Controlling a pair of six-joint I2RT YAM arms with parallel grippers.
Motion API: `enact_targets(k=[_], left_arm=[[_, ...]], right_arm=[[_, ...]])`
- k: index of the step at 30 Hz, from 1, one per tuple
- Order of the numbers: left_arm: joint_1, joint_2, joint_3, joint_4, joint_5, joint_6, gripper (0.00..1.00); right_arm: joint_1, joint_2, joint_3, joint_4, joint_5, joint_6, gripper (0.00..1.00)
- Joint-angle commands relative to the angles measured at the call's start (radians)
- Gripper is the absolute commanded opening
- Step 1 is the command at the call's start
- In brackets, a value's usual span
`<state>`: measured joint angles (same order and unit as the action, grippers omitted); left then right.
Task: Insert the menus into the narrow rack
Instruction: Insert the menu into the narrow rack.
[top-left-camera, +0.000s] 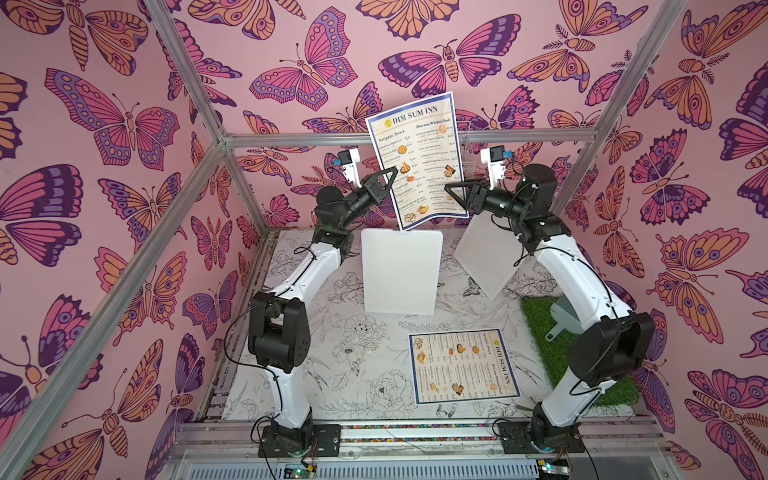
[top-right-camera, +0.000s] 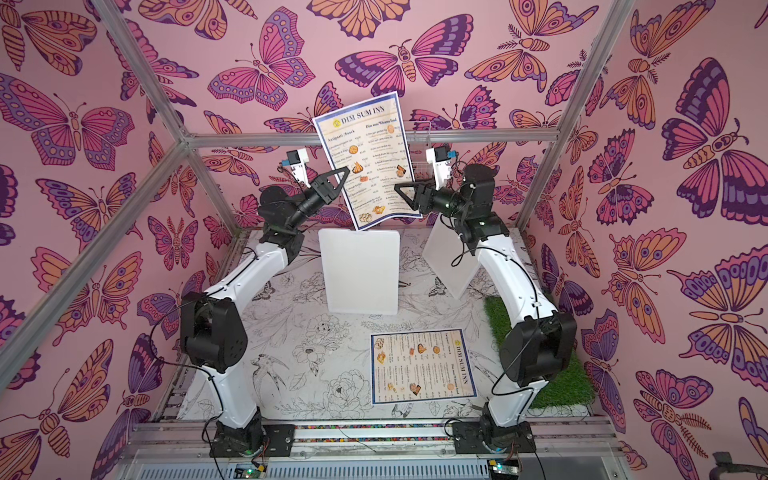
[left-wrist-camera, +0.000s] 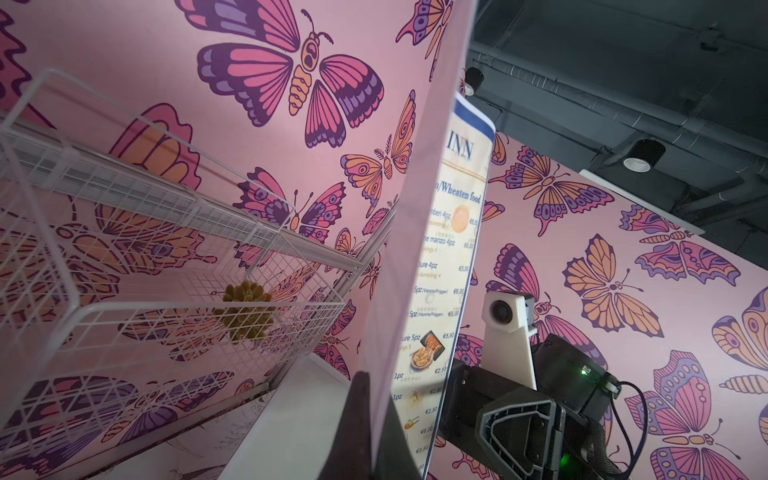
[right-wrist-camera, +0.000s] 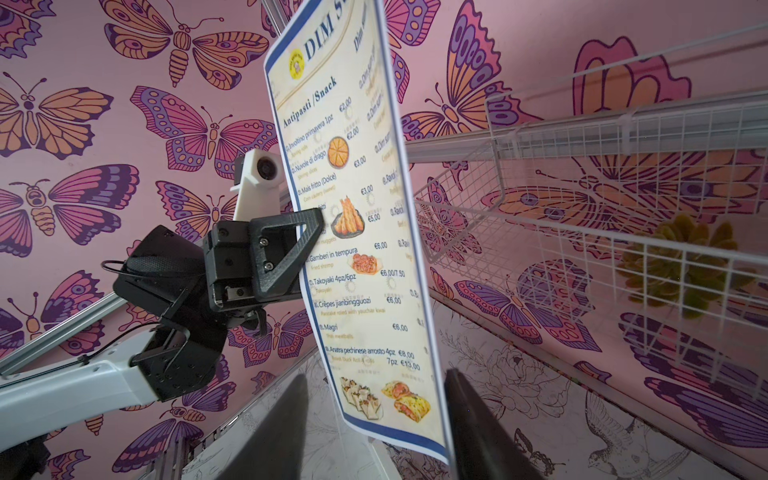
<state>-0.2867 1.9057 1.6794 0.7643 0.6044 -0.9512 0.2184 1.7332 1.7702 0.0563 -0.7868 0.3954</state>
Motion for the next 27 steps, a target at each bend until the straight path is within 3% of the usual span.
enact_targets(k=[1,27], left_arm=[[-0.002,-0.018,-0.007,0.013,-0.010,0.017,0.00],[0.003,0.081,0.082,0.024,0.007,-0.008,0.00]], right_arm=[[-0.003,-0.023,0.023,0.022,-0.026,0.014,0.54],[-0.003,-0.032,0.012,0.045,-0.049,0.019,0.54]])
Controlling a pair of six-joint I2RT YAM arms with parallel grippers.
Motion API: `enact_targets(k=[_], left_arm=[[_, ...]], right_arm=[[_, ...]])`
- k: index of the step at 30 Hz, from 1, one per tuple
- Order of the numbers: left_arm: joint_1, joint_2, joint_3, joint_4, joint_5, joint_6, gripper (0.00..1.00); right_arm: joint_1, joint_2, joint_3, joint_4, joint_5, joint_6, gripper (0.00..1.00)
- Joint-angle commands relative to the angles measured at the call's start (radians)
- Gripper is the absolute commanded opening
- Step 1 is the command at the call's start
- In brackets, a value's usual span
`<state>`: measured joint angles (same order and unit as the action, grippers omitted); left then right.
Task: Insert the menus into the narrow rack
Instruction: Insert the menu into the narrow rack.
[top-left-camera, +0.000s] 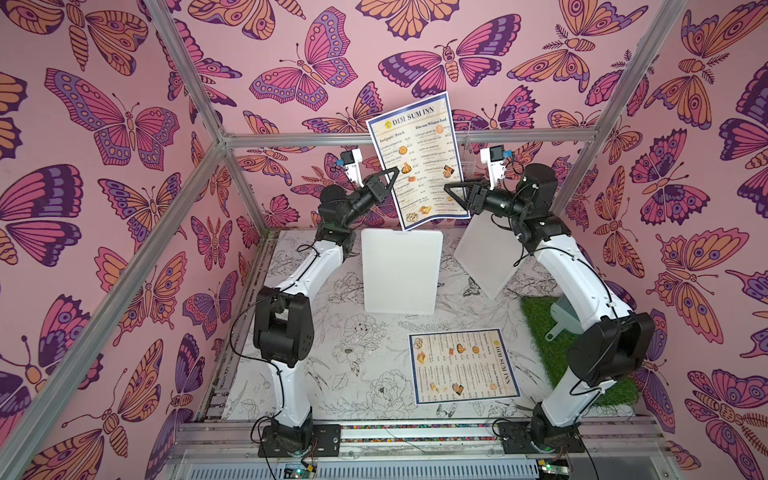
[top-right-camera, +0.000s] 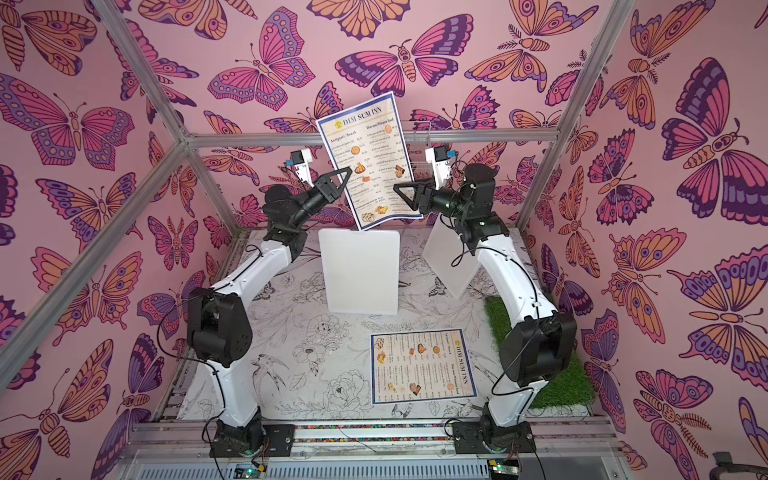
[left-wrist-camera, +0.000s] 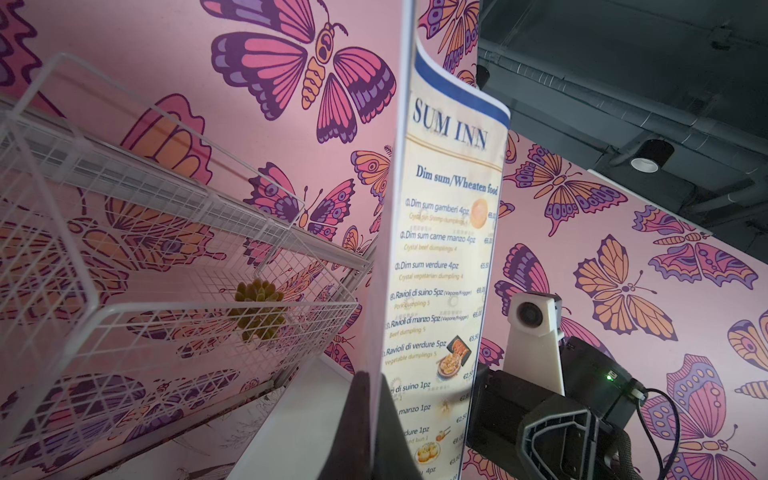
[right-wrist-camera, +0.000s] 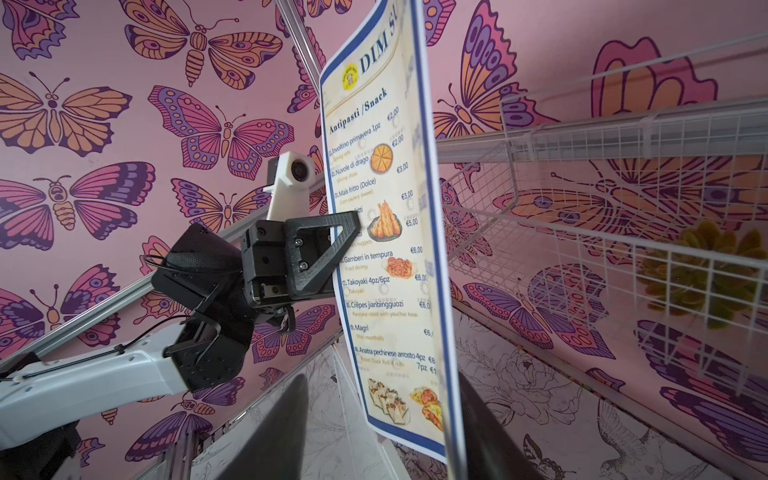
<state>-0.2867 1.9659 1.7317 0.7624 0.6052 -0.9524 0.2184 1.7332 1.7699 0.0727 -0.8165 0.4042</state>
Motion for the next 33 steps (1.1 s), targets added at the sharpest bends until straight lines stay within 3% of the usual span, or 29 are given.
enact_targets(k=[1,33], left_arm=[[0.003,0.022,0.029,0.026,0.006,-0.008,0.00],[0.017,0.059,0.089,-0.009,0.045,-0.002,0.00]], right_arm=[[-0.004,-0.033,0.013,0.029,-0.020,0.010,0.54],[0.004,-0.020,0.008,0.049,-0.041,0.022,0.54]])
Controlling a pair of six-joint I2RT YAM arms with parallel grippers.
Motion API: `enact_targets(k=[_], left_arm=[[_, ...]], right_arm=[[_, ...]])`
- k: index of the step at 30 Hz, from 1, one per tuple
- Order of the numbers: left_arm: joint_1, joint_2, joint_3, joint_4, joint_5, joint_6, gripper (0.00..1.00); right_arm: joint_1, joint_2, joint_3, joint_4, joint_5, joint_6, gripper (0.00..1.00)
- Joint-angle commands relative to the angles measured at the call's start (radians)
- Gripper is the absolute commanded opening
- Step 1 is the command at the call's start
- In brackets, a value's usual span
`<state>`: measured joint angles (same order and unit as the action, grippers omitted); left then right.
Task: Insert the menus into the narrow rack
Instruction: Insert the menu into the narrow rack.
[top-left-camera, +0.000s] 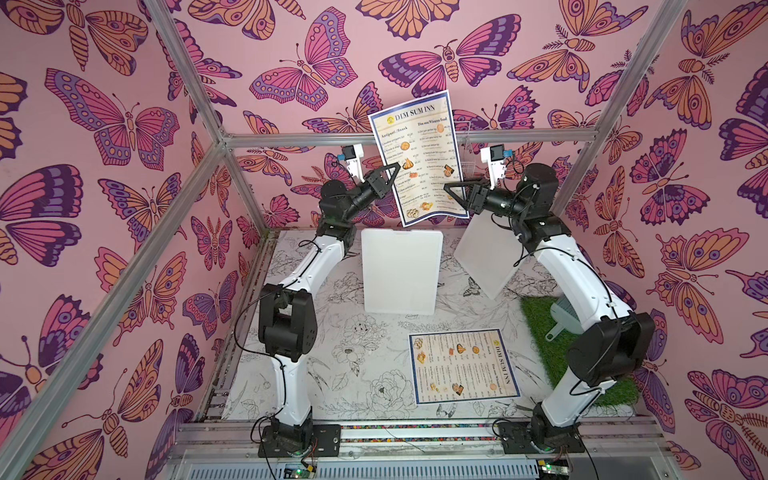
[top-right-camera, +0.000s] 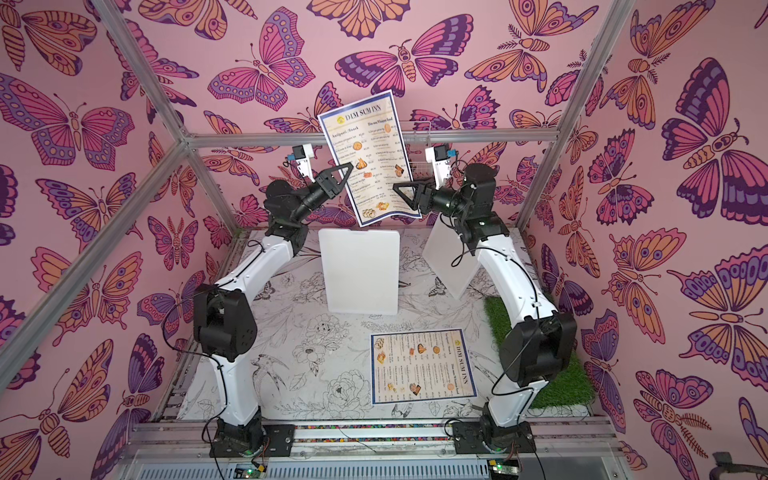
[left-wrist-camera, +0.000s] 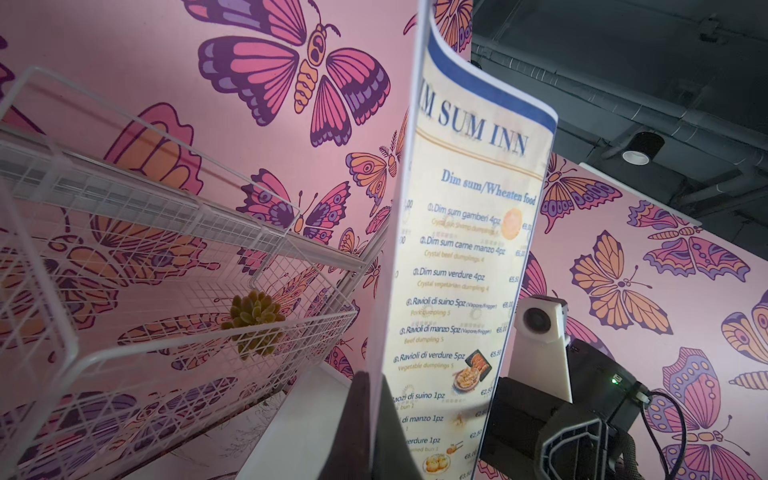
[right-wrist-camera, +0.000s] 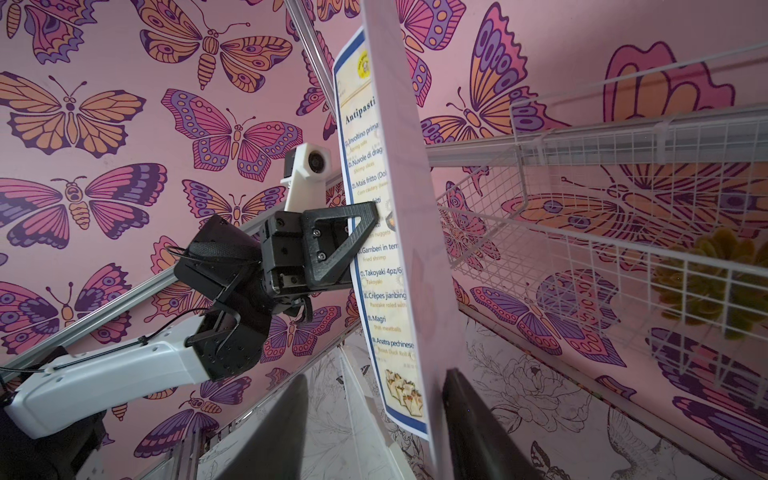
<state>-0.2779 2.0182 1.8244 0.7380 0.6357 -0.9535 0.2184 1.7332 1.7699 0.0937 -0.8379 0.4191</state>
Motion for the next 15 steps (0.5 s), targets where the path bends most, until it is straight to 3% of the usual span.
enact_targets(k=[1,15], left_arm=[[0.008,0.002,-0.009,0.017,0.012,0.002,0.00],[0.025,-0.029,-0.077,0.047,0.002,-0.003,0.00]], right_arm=[[0.006,-0.020,0.008,0.027,-0.021,0.009,0.54],[0.022,-0.005,0.017,0.023,-0.026,0.007,0.54]])
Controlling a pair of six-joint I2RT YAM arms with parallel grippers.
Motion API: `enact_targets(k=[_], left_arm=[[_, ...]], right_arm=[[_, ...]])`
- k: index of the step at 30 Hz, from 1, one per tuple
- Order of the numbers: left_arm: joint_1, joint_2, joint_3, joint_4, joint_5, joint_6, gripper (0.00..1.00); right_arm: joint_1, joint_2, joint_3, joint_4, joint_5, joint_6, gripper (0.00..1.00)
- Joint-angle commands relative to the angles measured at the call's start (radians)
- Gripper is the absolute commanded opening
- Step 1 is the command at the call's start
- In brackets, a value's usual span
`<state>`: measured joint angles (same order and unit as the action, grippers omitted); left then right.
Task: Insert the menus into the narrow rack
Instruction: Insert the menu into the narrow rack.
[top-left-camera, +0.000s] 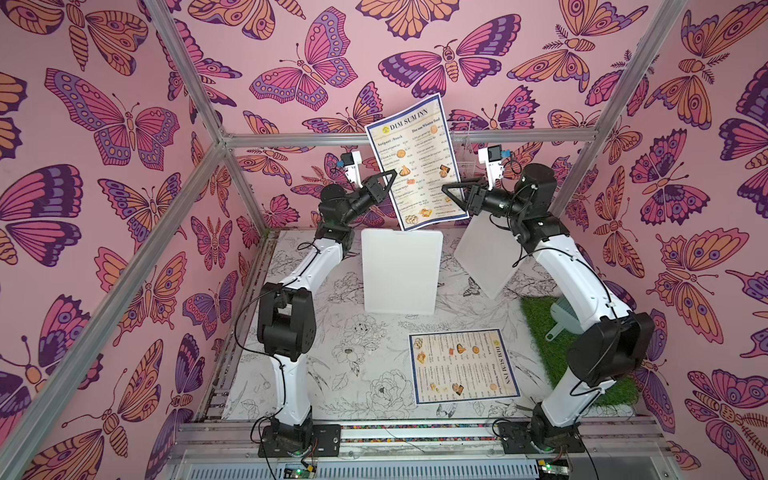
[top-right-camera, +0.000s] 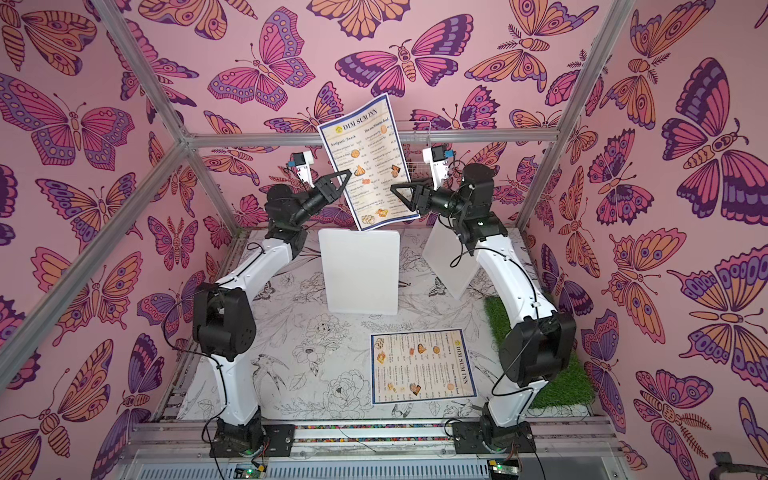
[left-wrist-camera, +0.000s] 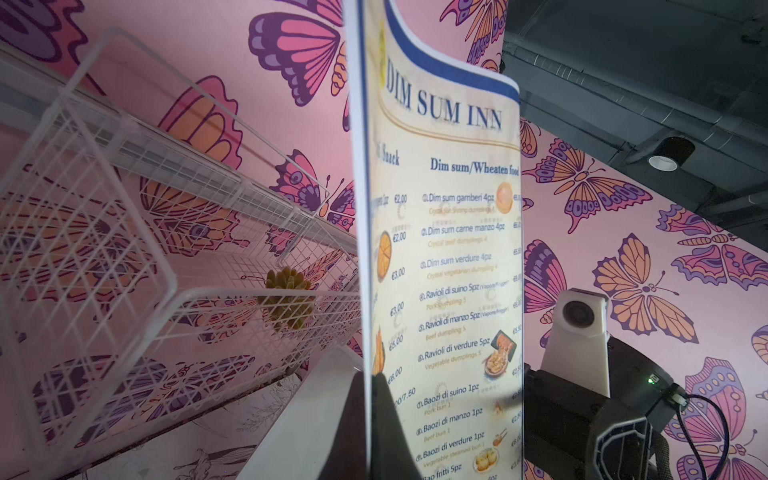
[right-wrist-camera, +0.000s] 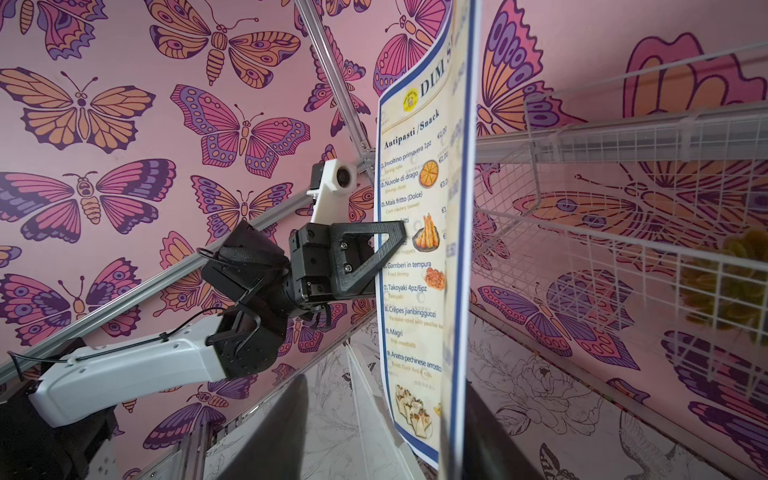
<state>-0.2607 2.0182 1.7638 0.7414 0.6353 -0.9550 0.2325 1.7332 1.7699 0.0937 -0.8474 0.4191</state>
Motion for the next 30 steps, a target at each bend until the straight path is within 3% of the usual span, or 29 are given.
enact_targets(k=[1,30], left_arm=[[0.009,-0.033,-0.018,0.044,0.002,-0.002,0.00],[0.021,-0.086,-0.067,0.038,-0.009,0.005,0.00]], right_arm=[[0.010,-0.005,0.018,0.021,-0.015,0.007,0.54],[0.028,0.017,0.039,0.011,-0.012,0.004,0.54]])
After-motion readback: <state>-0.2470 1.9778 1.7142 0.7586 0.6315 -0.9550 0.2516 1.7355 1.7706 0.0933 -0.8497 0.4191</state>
